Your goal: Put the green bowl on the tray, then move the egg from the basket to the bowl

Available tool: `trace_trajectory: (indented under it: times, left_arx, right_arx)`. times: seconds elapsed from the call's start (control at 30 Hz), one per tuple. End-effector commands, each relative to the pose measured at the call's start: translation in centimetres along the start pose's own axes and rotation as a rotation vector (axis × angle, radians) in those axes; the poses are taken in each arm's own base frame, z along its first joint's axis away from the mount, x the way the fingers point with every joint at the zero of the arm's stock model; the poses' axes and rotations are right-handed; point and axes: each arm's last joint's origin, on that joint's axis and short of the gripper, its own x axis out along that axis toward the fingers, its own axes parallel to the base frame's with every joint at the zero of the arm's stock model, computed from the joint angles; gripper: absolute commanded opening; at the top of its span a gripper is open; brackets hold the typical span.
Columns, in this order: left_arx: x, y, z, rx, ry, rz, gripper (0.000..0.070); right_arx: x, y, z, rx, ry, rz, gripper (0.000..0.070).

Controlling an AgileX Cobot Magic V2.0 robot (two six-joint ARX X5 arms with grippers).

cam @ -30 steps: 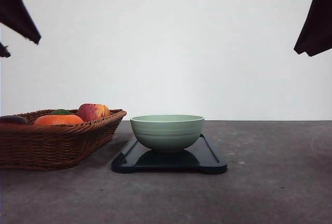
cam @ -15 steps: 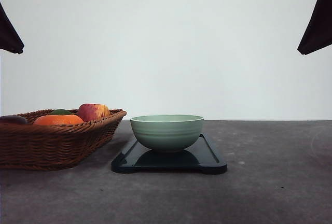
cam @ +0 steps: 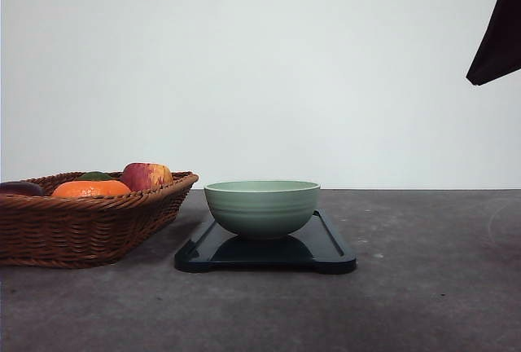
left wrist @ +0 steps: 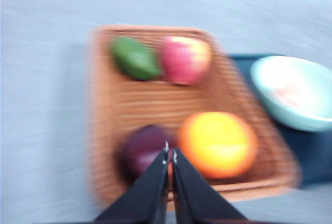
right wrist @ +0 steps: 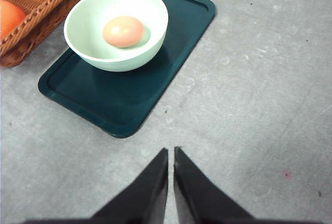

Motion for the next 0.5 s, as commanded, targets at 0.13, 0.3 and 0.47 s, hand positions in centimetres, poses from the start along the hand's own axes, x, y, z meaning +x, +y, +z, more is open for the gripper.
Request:
trace_trajectory:
  times: [0.13,0.3,0.47]
  left_arx:
    - [0.1,1.6,-3.9,0.007,-0.084,0.115,0.0]
    - [0.7,2.4,-5.9,-0.006,-0.11,0.17,0.0]
    - [1.1,2.5,-6.6,-0.005,-0.164,0.172,0.0]
  right_arx:
    - [0.0,0.1,0.2,0.001,-0.011,0.004,0.0011]
    - [0.0,0.1,0.2,0.002,-0.011,0.004,0.0011]
    - [0.0,0.1,0.2,0.001,-0.01,0.004,0.0011]
